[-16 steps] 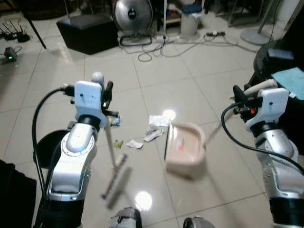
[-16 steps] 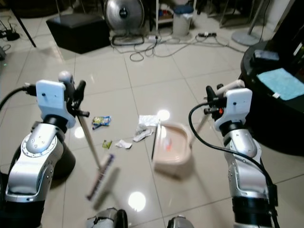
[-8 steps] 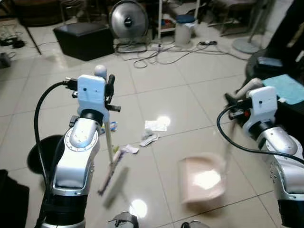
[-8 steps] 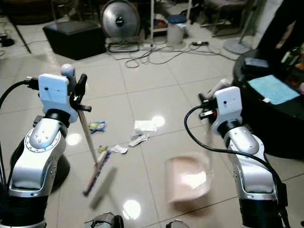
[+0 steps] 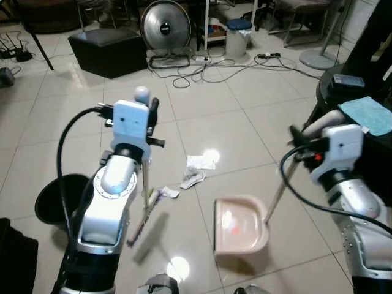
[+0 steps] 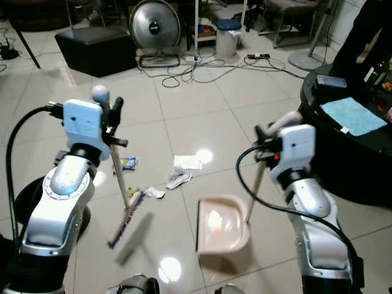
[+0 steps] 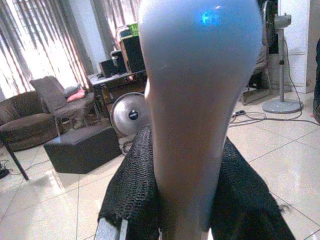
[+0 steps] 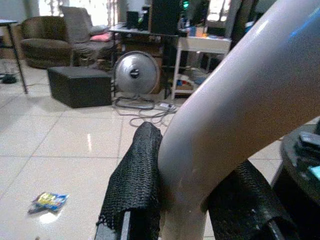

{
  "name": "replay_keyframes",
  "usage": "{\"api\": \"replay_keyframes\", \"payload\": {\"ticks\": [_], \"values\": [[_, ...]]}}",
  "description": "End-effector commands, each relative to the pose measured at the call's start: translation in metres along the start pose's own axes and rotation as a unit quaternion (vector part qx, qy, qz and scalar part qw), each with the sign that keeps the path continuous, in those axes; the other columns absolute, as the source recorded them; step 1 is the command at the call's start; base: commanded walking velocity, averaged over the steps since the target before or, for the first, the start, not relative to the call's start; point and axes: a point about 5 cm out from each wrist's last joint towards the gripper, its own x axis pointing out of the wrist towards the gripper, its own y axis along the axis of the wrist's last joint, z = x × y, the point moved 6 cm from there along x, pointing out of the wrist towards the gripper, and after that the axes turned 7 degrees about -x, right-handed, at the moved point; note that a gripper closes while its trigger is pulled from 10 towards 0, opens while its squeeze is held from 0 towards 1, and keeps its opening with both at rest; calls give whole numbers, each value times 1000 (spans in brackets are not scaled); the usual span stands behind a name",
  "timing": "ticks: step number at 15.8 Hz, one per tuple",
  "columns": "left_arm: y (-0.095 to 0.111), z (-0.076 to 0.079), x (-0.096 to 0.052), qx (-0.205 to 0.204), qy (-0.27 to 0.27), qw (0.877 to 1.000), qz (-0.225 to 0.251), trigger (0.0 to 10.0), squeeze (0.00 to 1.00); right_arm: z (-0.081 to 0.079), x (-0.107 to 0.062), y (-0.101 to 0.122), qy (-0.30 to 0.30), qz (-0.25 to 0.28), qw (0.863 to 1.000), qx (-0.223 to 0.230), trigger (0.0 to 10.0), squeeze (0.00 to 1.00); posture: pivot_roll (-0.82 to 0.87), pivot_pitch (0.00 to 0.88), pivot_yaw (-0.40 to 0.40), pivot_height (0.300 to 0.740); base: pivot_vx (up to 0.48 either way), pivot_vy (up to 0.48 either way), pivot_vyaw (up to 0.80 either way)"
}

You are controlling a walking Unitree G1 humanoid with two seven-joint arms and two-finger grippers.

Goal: Sweep floor

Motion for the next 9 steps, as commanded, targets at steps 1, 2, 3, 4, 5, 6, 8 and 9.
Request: {"api": "replay_keyframes", "payload": {"ticks": [1,2,3,4,5,6,8,9], "values": [[12,-2,2,10,6,1000,25,10000,0,0,0,14,-5,28,1000,-3,10000,0,3,20,39,740,259,0,800],[12,-3,3,11,6,1000,25,10000,0,0,0,13,-9,29,1000,-4,10000,0,3,20,39,740,296,0,800],[11,-3,3,12,6,1000,24,10000,0,0,0,13,-10,30,1000,-4,10000,0,2,17,40,740,307,0,800],[11,-3,4,12,6,1000,24,10000,0,0,0,13,-12,30,999,-5,10000,0,1,13,40,740,315,0,800],[11,-2,3,12,6,1000,25,10000,0,1,0,13,-13,31,999,-6,10000,0,1,11,39,740,337,0,800],[11,-2,3,11,6,1000,25,10000,0,1,0,14,-14,32,999,-8,10000,0,1,7,38,740,349,0,800],[11,-2,2,10,6,1000,26,10000,0,2,1,14,-16,33,999,-8,10000,0,1,4,37,740,354,0,800],[11,-2,2,10,6,1000,26,10000,0,3,1,15,-17,33,999,-8,10000,0,0,1,37,740,371,0,800]]}}
